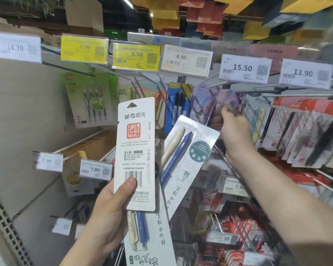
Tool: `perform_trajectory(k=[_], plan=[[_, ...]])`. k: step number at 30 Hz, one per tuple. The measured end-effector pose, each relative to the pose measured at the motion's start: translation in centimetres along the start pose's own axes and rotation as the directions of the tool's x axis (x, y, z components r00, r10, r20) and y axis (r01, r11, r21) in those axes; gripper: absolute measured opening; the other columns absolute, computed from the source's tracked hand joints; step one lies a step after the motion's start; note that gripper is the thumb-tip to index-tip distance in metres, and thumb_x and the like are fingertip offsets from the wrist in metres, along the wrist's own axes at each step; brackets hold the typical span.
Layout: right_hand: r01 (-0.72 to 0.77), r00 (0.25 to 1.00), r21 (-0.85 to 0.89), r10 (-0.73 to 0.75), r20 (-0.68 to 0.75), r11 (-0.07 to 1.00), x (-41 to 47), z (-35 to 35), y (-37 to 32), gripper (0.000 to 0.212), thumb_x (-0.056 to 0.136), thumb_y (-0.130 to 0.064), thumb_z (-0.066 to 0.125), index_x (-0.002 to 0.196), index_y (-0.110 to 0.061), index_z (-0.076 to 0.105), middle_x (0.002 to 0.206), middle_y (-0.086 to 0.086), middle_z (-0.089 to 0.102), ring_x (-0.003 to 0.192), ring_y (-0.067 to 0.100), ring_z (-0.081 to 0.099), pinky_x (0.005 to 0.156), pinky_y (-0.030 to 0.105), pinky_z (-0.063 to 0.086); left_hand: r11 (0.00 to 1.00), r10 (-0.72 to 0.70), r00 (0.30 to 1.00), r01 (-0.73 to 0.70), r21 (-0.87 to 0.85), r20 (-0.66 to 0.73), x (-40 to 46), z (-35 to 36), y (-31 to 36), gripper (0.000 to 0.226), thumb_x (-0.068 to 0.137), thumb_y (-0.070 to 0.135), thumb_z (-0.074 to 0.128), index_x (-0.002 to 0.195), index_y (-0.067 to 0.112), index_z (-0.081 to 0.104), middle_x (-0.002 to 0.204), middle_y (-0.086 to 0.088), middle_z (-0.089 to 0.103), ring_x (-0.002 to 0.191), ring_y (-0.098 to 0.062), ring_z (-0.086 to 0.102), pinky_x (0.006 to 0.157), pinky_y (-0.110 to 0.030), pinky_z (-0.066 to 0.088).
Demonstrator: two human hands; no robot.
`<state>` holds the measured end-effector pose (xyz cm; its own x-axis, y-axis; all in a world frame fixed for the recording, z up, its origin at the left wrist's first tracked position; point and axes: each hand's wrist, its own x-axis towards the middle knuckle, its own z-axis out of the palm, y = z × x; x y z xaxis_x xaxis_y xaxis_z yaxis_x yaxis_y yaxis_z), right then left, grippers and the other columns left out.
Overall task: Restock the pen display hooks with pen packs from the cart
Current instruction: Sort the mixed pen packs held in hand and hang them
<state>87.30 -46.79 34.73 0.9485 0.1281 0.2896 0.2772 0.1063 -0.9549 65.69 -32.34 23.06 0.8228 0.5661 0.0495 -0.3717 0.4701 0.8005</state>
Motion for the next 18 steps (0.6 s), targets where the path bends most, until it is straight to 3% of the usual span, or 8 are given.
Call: perform_trajectory(k=[3,6,8,10,13,16,18], plan=[[-0.197,0.934,0.093,0.158,0.32,0.976,-3.8,-2.9,-1.7,0.036,0.103,-0.045,0.053,0.094,-0.013,0.069,0.071,0.003,0.065,0.057,0.016,0.06,0.056,0.029,0.045,0.998,-0.065,0.994,0.065,0.002,0.086,-0.2,0.8,-1.3,0.024,0.078,0.014,0.061,0.083,0.009,0.083,0.095,-0.022,0.078,0.067,-0.026,0.077,0.056,-0.034,0.063],[-0.243,0.85,-0.022,0.224,0.477,0.97,-5.6,-6.4,-2.7,0.034,0.085,-0.047,0.067,0.084,-0.016,0.08,0.085,0.01,0.068,0.074,0.023,0.065,0.078,0.038,0.047,0.993,-0.118,0.98,0.116,0.026,0.158,-0.8,1.8,-2.5,0.026,0.077,0.013,0.061,0.092,0.004,0.08,0.096,-0.024,0.078,0.068,-0.027,0.077,0.055,-0.033,0.062],[-0.216,0.825,-0.115,0.244,0.51,0.97,-6.2,-8.9,-2.9,0.025,0.081,-0.03,0.076,0.096,-0.011,0.08,0.093,0.012,0.073,0.084,0.026,0.069,0.084,0.039,0.049,0.99,-0.142,0.969,0.135,0.05,0.204,-1.4,2.7,-3.3,0.024,0.076,0.011,0.062,0.091,0.005,0.08,0.094,-0.024,0.078,0.067,-0.027,0.076,0.054,-0.032,0.062],[-0.204,0.804,-0.239,0.302,0.513,0.949,-6.9,-11.4,-3.1,0.04,0.08,-0.021,0.074,0.116,-0.005,0.071,0.107,0.018,0.075,0.094,0.028,0.072,0.084,0.037,0.054,0.985,-0.169,0.954,0.154,0.076,0.247,-2.0,3.6,-4.1,0.026,0.077,0.009,0.062,0.094,0.003,0.079,0.095,-0.023,0.078,0.068,-0.027,0.076,0.056,-0.033,0.062],[-0.137,0.784,-0.39,0.34,0.519,0.911,-8.4,-14.4,-3.9,0.021,0.089,-0.003,0.073,0.11,-0.009,0.071,0.108,0.021,0.075,0.089,0.028,0.074,0.075,0.034,0.06,0.976,-0.205,0.934,0.174,0.128,0.292,-2.6,4.9,-5.2,0.035,0.078,0.009,0.063,0.11,0.0,0.074,0.106,-0.025,0.076,0.076,-0.027,0.077,0.065,-0.034,0.065],[-0.095,0.813,-0.449,0.33,0.48,0.888,-9.8,-17.2,-4.5,0.031,0.091,0.003,0.071,0.116,-0.016,0.07,0.113,0.02,0.073,0.095,0.029,0.074,0.078,0.034,0.061,0.972,-0.219,0.907,0.171,0.161,0.361,-3.6,6.6,-6.1,0.027,0.08,0.01,0.064,0.101,0.009,0.081,0.11,-0.023,0.076,0.082,-0.027,0.077,0.067,-0.032,0.064],[-0.089,0.835,-0.444,0.31,0.455,0.892,-11.2,-18.8,-5.1,0.036,0.088,0.001,0.075,0.118,-0.019,0.07,0.105,0.013,0.074,0.089,0.019,0.073,0.072,0.026,0.059,0.972,-0.215,0.895,0.158,0.174,0.391,-4.6,7.8,-6.7,0.025,0.079,0.01,0.064,0.094,0.015,0.083,0.107,-0.021,0.077,0.081,-0.026,0.078,0.065,-0.031,0.063]])
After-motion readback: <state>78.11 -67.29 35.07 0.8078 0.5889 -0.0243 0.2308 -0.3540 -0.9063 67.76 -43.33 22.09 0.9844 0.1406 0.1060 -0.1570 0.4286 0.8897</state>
